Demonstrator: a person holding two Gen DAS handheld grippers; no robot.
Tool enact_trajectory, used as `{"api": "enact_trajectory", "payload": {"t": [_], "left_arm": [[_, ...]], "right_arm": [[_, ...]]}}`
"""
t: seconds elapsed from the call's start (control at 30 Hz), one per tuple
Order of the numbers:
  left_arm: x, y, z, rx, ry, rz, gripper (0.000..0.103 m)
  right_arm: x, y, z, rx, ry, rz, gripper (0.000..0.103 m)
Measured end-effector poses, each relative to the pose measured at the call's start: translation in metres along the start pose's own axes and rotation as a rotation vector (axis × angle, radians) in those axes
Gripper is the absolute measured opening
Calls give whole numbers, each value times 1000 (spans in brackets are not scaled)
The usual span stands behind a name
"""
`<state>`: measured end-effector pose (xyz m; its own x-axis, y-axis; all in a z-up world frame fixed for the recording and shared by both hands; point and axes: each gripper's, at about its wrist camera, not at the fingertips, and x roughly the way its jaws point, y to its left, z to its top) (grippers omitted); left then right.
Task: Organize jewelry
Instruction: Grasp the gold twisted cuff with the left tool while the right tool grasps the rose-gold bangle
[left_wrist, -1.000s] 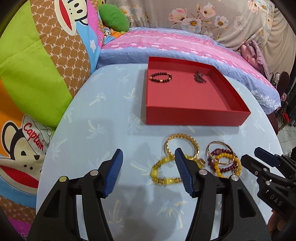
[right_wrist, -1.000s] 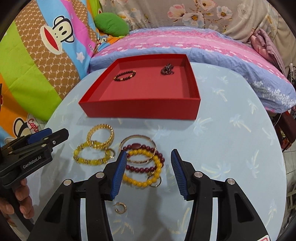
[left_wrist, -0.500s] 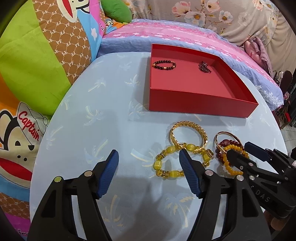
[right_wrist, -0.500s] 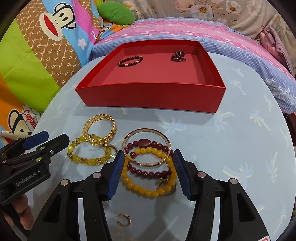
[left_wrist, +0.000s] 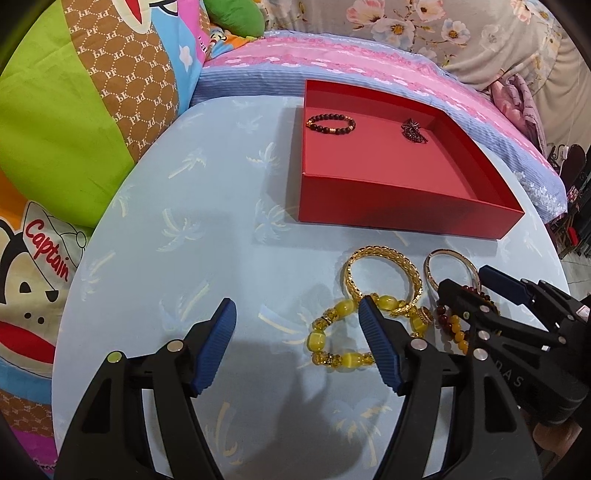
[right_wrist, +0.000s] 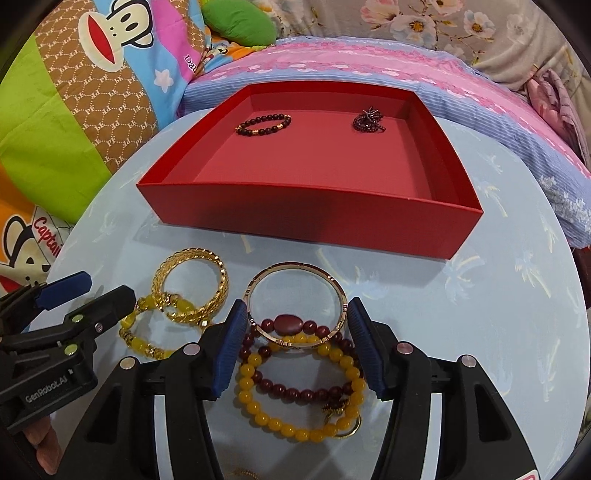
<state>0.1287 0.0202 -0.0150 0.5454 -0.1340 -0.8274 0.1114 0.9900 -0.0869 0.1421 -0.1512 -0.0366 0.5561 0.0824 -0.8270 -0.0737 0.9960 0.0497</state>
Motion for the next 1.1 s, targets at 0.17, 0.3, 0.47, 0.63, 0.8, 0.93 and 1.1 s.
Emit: {"api": "enact_trajectory", "payload": {"t": [0.17, 0.3, 0.47, 0.63, 0.8, 0.93, 1.1], "left_arm": [[1, 2, 1, -6, 1, -2, 66], [1, 2, 1, -5, 3, -3, 66], [1, -1, 2, -2, 7, -15, 69], [0, -12, 4, 16, 5, -49, 74], [9, -31, 8, 47, 13, -84, 84], [24, -45, 10, 80, 29, -79, 84], [37, -51, 11, 87, 48, -66, 84]], "right_arm": [[9, 6, 2, -40, 5, -19, 61], [11, 6, 3, -50, -9, -30, 60], [7, 0, 2, -20, -16, -21, 59], [-6, -17, -1, 35, -30, -30, 59], [-18, -35, -4, 83, -44, -43, 59], [-23, -44, -6, 105, -49, -53, 59], [-24, -52, -9, 125, -46, -51, 59]]}}
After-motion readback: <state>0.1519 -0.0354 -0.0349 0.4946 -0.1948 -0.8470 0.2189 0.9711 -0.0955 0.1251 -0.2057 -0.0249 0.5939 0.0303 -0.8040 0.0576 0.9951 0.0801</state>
